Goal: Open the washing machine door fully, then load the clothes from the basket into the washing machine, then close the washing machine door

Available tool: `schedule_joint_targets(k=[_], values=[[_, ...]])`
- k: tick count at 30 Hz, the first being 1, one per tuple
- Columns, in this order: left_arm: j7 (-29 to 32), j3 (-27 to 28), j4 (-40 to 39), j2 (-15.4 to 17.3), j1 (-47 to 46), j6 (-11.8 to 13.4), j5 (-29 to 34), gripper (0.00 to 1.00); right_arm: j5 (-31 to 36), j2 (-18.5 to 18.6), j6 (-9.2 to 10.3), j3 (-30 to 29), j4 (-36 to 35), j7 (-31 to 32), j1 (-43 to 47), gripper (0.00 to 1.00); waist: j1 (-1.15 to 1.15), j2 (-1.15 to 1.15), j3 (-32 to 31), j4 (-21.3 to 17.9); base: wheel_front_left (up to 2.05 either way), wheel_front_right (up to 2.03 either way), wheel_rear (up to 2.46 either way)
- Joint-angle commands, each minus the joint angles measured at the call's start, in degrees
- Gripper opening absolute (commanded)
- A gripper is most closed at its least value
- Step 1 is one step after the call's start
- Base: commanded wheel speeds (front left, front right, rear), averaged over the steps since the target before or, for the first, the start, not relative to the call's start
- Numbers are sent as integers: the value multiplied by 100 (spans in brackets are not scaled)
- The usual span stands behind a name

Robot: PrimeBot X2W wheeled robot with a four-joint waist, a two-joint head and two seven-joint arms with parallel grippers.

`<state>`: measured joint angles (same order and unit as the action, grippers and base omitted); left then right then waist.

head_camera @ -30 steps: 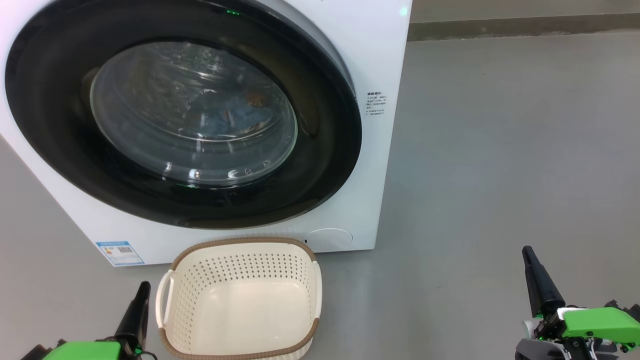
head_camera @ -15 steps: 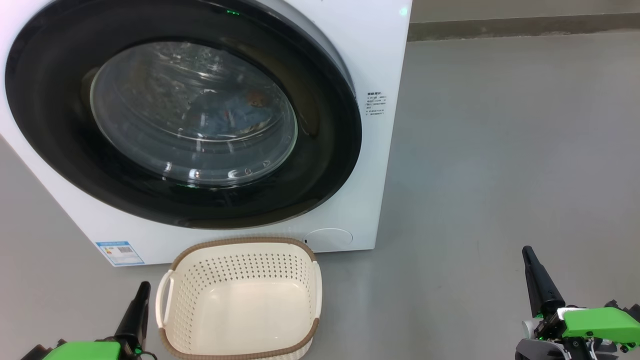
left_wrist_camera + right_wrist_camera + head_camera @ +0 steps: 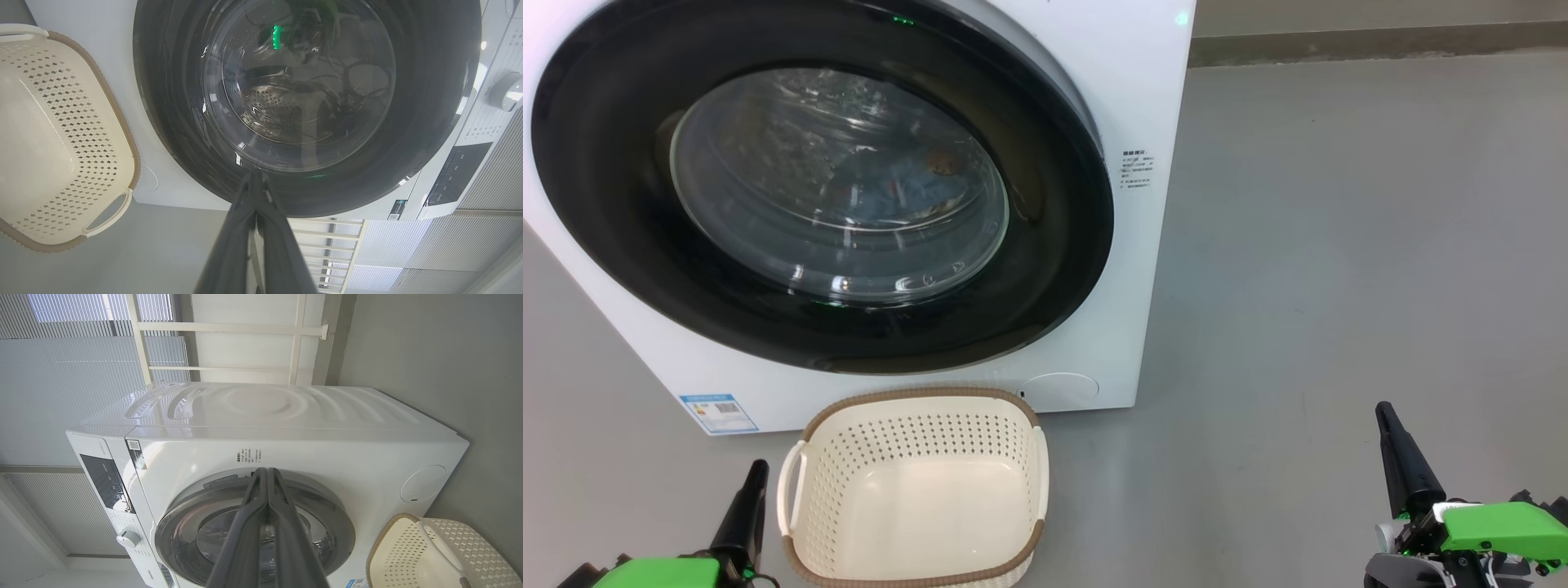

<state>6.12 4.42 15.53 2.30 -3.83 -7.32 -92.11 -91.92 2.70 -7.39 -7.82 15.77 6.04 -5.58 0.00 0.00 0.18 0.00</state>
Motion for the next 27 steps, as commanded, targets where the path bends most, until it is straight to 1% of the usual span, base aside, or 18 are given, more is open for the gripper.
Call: schedule_joint_targets(k=[1,27], values=[[33,206,-150,65,-235,-17,-9,0,-25,18,-10,130,-175,45,-60,0,0,0,0,0,0,0,0],[36,209,-150,63,-235,-17,-6,0,-25,18,-10,130,-175,45,-60,0,0,0,0,0,0,0,0]])
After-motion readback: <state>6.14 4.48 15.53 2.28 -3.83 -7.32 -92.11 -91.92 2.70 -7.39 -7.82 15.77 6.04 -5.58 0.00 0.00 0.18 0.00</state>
